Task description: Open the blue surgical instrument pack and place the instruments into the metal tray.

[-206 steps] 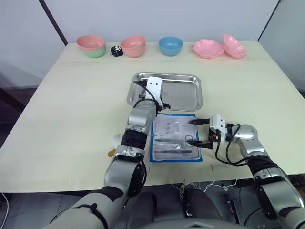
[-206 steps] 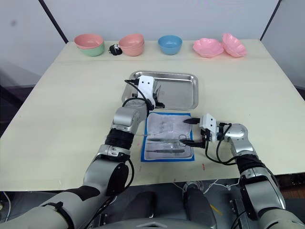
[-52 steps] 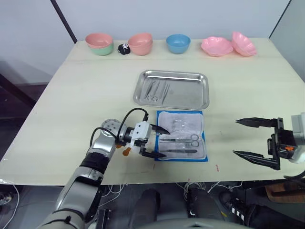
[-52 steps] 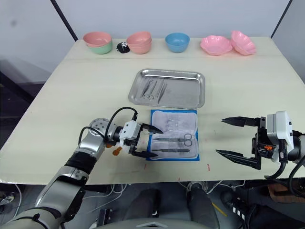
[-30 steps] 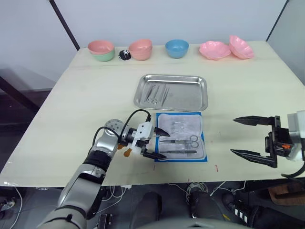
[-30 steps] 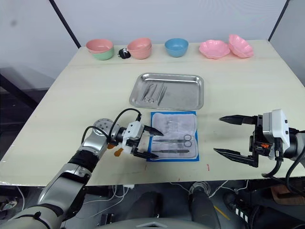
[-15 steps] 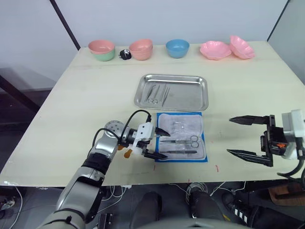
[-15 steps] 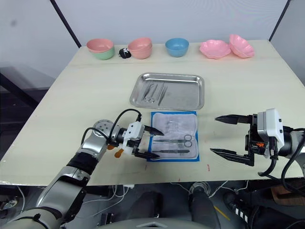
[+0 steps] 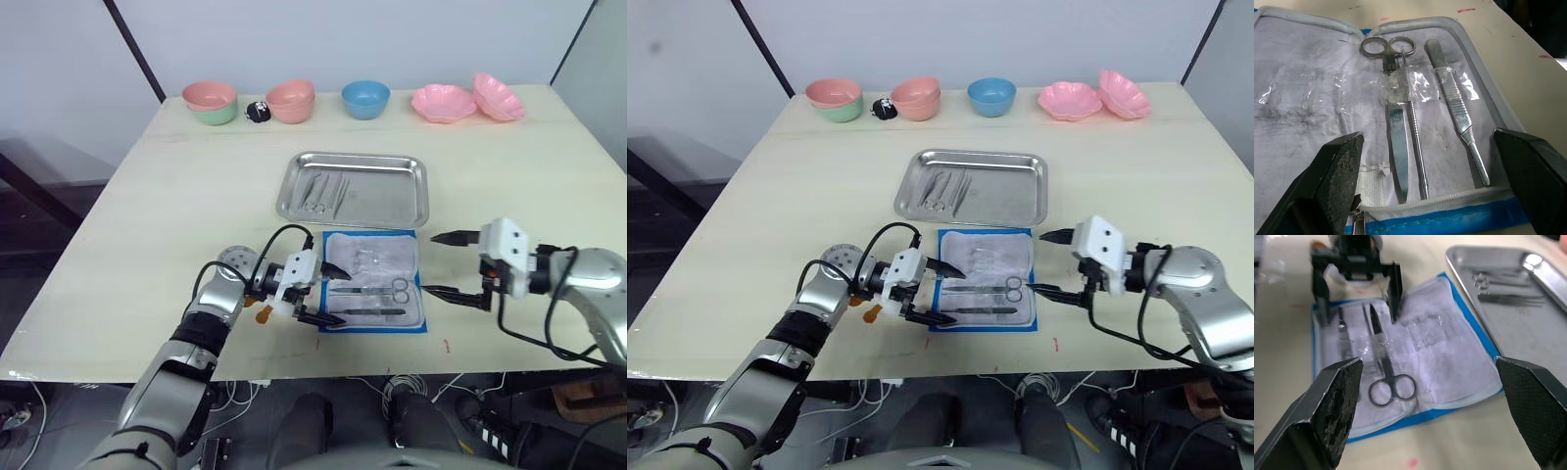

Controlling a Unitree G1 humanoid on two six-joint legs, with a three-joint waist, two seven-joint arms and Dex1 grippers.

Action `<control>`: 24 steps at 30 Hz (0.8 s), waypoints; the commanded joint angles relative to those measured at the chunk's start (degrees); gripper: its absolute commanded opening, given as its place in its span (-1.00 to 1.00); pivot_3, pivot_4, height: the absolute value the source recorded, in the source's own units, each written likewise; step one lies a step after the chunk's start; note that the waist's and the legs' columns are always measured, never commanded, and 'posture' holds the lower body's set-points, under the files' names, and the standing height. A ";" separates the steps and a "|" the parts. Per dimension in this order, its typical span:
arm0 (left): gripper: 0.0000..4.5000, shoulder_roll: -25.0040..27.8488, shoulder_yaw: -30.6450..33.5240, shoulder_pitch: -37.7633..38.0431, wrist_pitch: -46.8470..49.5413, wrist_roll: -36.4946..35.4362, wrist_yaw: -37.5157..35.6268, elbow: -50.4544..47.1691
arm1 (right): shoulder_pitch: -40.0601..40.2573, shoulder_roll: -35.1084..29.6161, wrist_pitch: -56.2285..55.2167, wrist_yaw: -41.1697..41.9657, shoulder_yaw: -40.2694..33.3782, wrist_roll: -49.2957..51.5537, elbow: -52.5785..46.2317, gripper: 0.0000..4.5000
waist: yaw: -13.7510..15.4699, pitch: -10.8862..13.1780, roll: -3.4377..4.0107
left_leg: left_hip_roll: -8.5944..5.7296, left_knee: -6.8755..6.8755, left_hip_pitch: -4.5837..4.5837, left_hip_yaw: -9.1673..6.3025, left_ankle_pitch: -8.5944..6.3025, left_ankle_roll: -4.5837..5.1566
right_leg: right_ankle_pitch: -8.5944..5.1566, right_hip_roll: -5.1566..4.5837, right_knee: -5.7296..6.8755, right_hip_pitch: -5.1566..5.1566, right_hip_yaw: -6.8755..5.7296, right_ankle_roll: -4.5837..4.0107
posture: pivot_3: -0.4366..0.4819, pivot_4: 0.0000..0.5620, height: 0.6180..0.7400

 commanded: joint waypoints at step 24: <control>0.98 -2.65 -3.05 3.23 0.17 3.87 1.77 5.53 | -12.56 7.95 1.02 -0.60 17.87 -17.87 13.41 1.00 | 0.02 -0.15 0.12 | -0.06 0.00 -0.01 -0.05 0.00 0.00 | 0.02 0.00 0.00 0.01 0.01 0.04 | -0.05 -0.47 1.00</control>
